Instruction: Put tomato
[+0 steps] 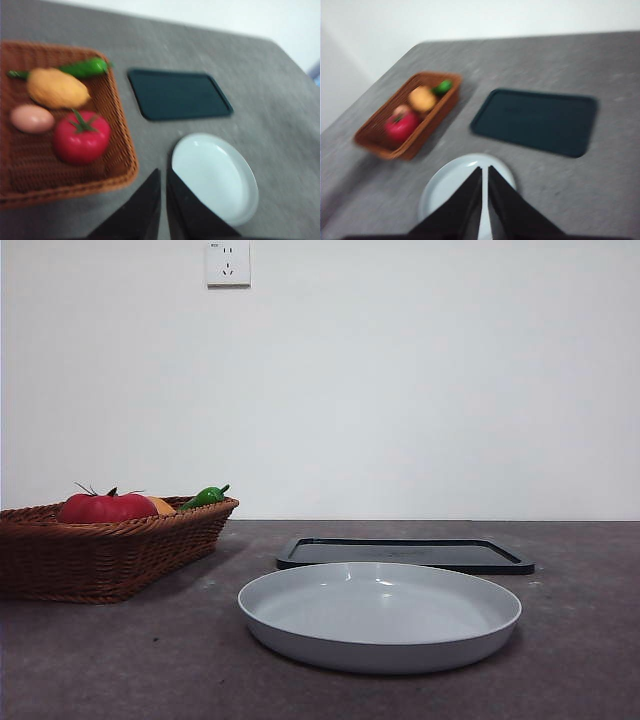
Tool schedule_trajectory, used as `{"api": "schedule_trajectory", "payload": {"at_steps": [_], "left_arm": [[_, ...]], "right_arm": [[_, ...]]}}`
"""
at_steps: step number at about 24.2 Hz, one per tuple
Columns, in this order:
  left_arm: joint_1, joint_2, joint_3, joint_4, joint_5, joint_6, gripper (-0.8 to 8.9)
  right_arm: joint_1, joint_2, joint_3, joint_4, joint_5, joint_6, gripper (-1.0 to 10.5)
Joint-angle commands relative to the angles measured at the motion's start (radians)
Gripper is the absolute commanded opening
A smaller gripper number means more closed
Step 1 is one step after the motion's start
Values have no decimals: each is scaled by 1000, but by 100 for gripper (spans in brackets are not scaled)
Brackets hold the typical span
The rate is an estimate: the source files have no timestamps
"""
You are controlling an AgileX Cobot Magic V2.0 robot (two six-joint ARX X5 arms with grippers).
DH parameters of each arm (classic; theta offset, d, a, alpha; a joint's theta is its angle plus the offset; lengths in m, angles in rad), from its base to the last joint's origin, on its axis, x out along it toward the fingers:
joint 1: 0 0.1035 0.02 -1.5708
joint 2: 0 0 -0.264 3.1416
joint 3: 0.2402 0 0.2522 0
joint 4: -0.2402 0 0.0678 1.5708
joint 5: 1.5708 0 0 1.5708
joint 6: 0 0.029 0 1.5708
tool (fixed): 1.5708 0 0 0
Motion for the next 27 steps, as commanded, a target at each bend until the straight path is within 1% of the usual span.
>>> {"api": "schedule_trajectory", "payload": {"at_steps": [1, 3, 9, 13, 17, 19, 20, 22, 24, 25, 26, 27], "left_arm": [[-6, 30, 50, -36, 33, 69, 15], [-16, 48, 77, -79, 47, 99, 15], [-53, 76, 135, -183, 55, 163, 15], [-60, 76, 137, -192, 55, 184, 15], [-60, 76, 137, -190, 55, 184, 18], [-60, 76, 137, -188, 54, 184, 43], [-60, 76, 137, -188, 54, 183, 73], [-60, 76, 137, -188, 54, 182, 178], [-60, 76, 137, -188, 54, 180, 335], [-60, 76, 137, -186, 54, 180, 392], [-60, 76, 137, -182, 54, 180, 436], [-60, 76, 137, -179, 53, 180, 456]], "right_arm": [[31, 40, 49, -53, -27, -43, 6], [60, 66, 71, -100, -47, -66, 6], [143, 114, 83, -175, -45, -117, 6], [177, 133, 83, -186, -45, -136, 6], [192, 140, 83, -183, -45, -135, 6], [192, 143, 83, -183, -42, -135, 15], [192, 143, 83, -183, -42, -135, 41], [192, 143, 83, -182, -42, -135, 148], [192, 143, 83, -181, -42, -135, 277], [192, 143, 83, -180, -42, -135, 338], [192, 143, 83, -178, -42, -135, 382], [192, 143, 83, -175, -42, -135, 407]]}}
